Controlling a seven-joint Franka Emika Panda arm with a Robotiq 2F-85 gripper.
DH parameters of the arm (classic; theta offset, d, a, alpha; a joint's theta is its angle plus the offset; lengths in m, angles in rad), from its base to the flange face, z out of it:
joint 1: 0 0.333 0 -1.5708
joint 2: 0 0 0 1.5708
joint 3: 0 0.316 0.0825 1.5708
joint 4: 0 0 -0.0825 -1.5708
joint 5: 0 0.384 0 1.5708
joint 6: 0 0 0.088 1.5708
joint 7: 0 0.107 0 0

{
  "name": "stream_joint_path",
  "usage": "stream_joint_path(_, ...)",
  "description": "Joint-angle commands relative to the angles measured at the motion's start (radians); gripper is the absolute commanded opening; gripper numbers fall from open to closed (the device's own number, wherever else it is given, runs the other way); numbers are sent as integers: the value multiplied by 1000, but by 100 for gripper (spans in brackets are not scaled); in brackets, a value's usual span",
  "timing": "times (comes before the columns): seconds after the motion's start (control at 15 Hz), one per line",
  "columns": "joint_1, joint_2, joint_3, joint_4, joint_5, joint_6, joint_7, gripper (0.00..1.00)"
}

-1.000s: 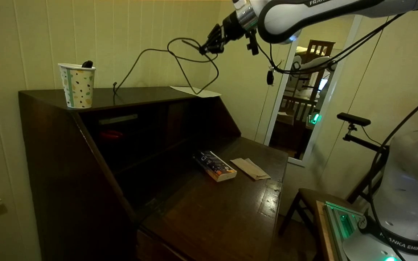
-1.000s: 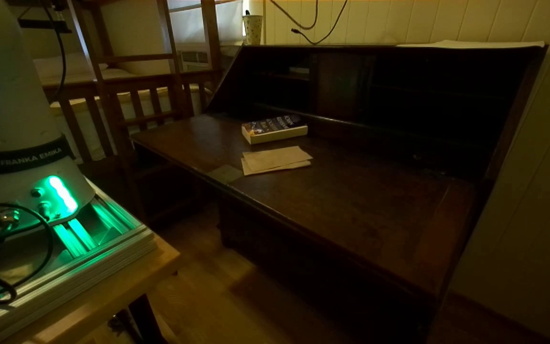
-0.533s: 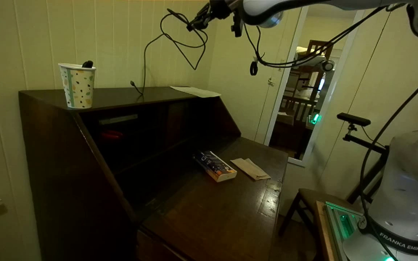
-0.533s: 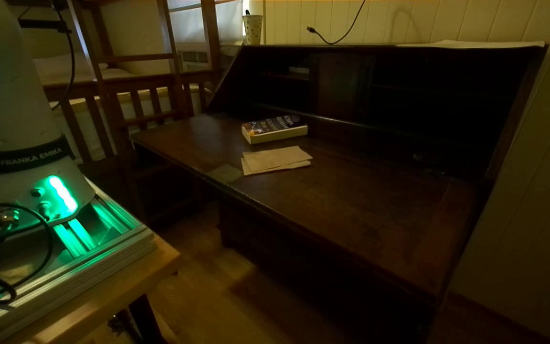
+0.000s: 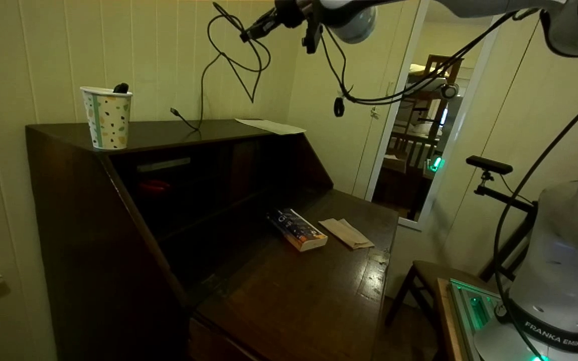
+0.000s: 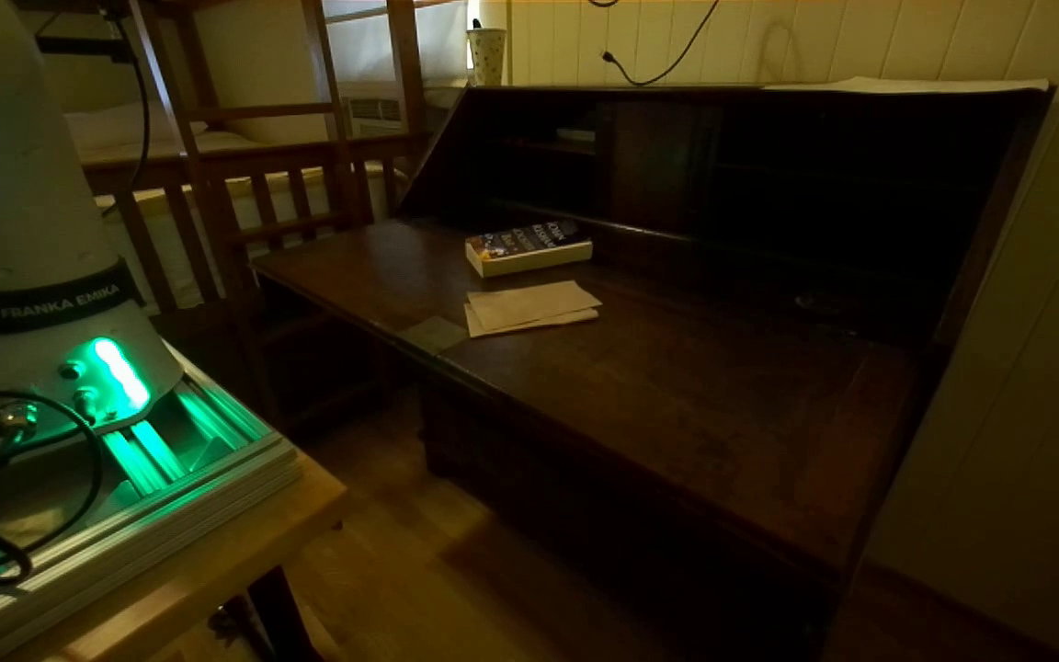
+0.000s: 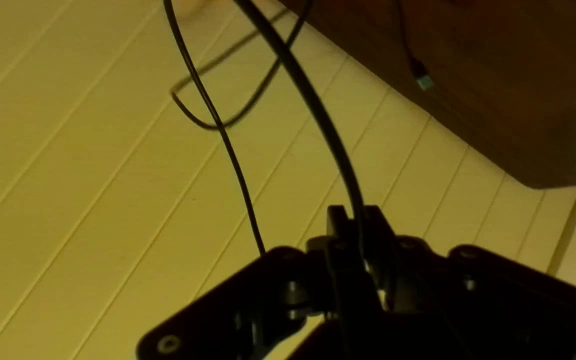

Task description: Put the black cable on the top part of the desk

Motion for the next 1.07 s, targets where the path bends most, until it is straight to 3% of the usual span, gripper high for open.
stream_joint_path(0.0,-42,148,141,206,276,-15,-154,3)
stream_joint_path(0.13,-96,221,251,318,438,-37,-298,3)
stream_joint_path(0.27,-70,262,200,369,345,-78,-274,3)
stream_joint_path(0.33,-57,192,205,258,365,-31,-248,11)
stream_joint_path(0.53,-66,242,197,320,361,-47,-262,11)
stream_joint_path(0.6,-67,246,196,326,361,-48,-263,3)
stream_joint_path(0.8,-64,340,203,432,390,-53,-200,3)
stream_joint_path(1.0,-47,444,179,553,348,-83,-133,3)
